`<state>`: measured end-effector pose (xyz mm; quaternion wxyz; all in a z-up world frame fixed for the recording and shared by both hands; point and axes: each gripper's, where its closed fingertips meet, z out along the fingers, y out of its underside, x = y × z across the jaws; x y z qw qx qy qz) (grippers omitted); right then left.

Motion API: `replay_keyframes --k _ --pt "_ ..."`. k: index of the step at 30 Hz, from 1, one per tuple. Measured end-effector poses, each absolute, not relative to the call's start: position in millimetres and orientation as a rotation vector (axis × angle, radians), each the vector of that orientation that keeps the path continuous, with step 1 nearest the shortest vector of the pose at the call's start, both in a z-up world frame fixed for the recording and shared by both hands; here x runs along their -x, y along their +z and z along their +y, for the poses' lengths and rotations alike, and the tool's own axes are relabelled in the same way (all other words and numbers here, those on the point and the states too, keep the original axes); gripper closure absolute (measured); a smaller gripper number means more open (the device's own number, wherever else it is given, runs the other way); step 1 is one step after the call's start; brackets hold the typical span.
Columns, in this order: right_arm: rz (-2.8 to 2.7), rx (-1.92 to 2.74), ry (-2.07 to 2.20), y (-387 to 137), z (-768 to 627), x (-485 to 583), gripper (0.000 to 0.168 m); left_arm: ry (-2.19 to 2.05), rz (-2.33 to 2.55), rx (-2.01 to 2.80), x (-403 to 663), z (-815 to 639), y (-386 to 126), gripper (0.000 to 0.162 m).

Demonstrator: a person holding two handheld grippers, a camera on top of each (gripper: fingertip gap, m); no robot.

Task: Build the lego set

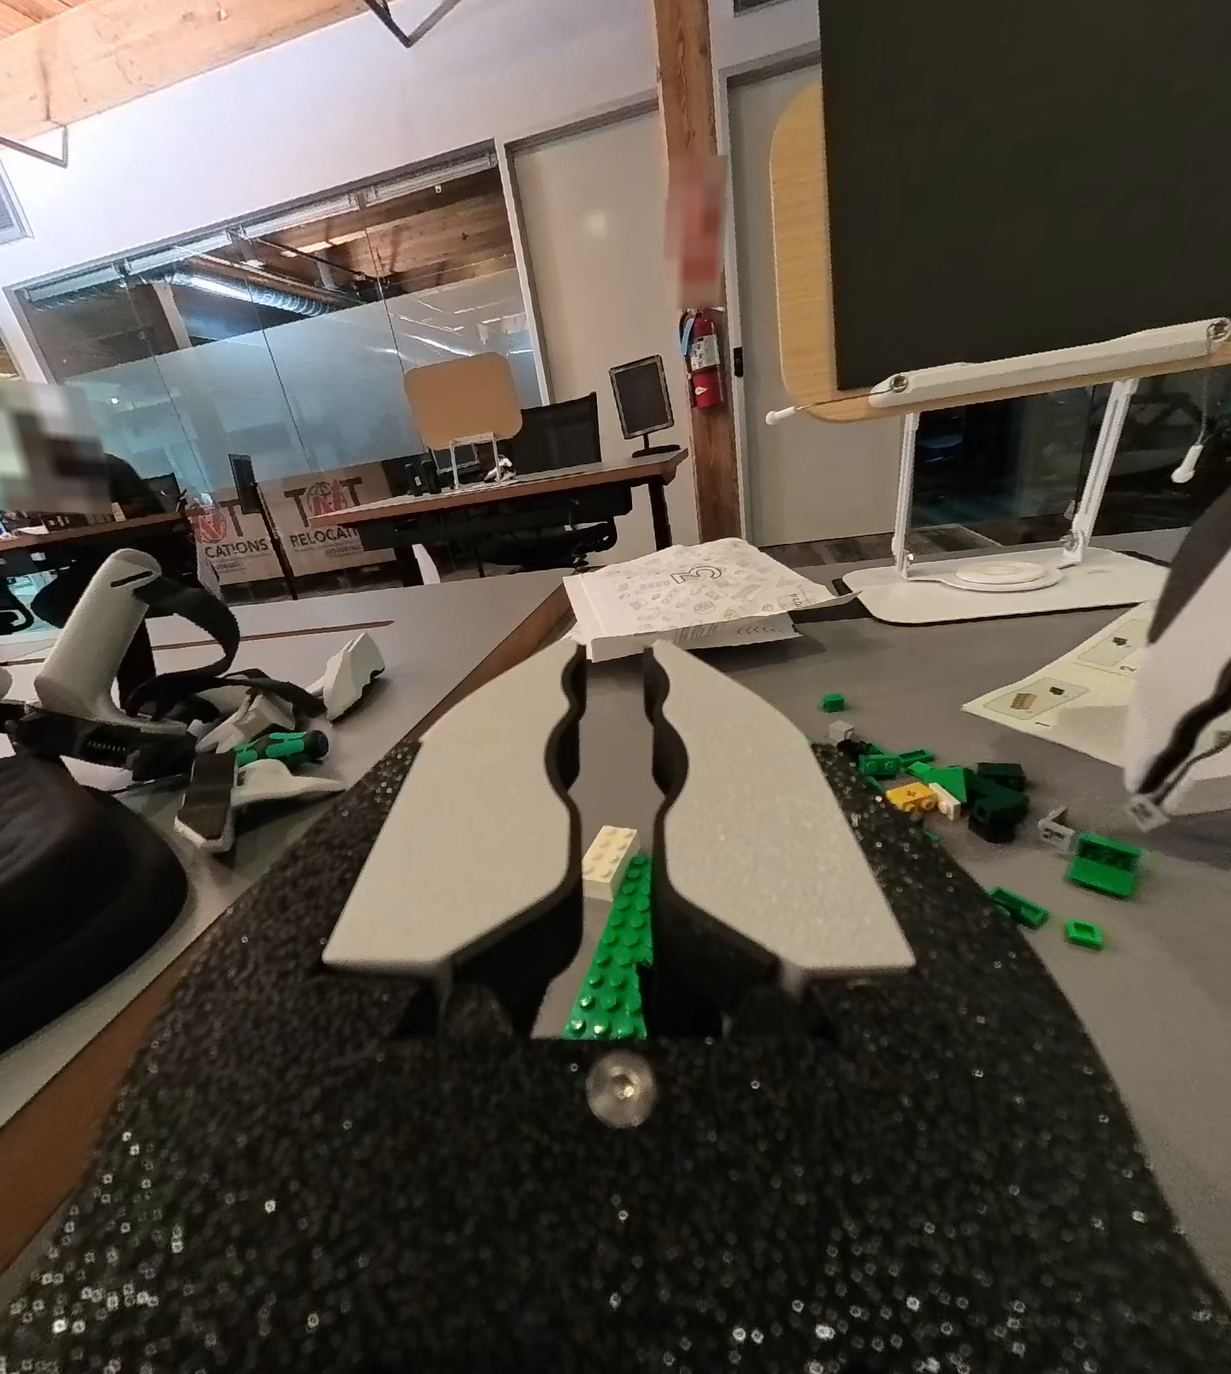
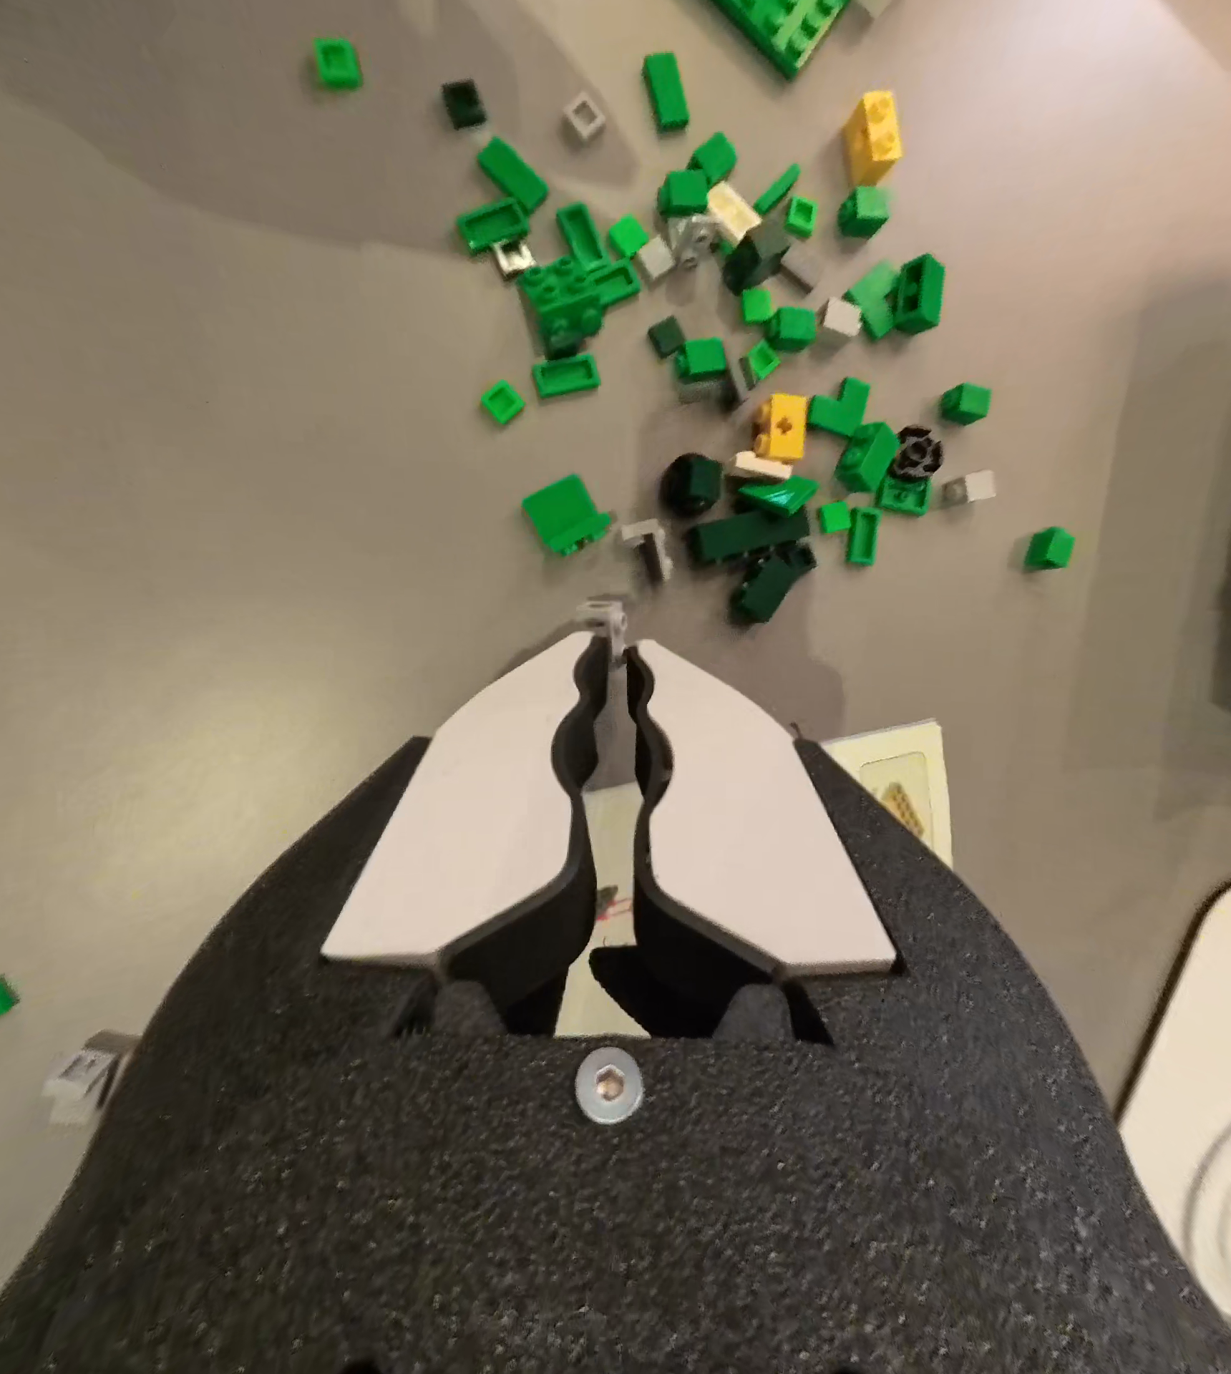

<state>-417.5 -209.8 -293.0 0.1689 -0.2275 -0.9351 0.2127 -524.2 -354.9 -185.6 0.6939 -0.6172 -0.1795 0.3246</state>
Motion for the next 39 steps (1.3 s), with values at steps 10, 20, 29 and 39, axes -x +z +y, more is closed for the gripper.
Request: replay_keyframes --k 10,20,29,39 --pt "-2.713 0.693 0.608 -300 -201 414 0.165 0.719 -0.409 1.370 525 -356 -185 0.148" --pt "-2.728 0.511 0.637 -277 -197 353 0.165 0.716 -0.409 1.367 525 -356 -185 0.148" --pt "-2.759 0.720 0.397 -287 -159 257 0.165 0.699 -0.414 1.346 523 -358 -182 0.148" --pt "-2.708 1.006 0.589 -284 -169 249 0.138 0.707 -0.403 1.360 522 -356 -184 0.148"
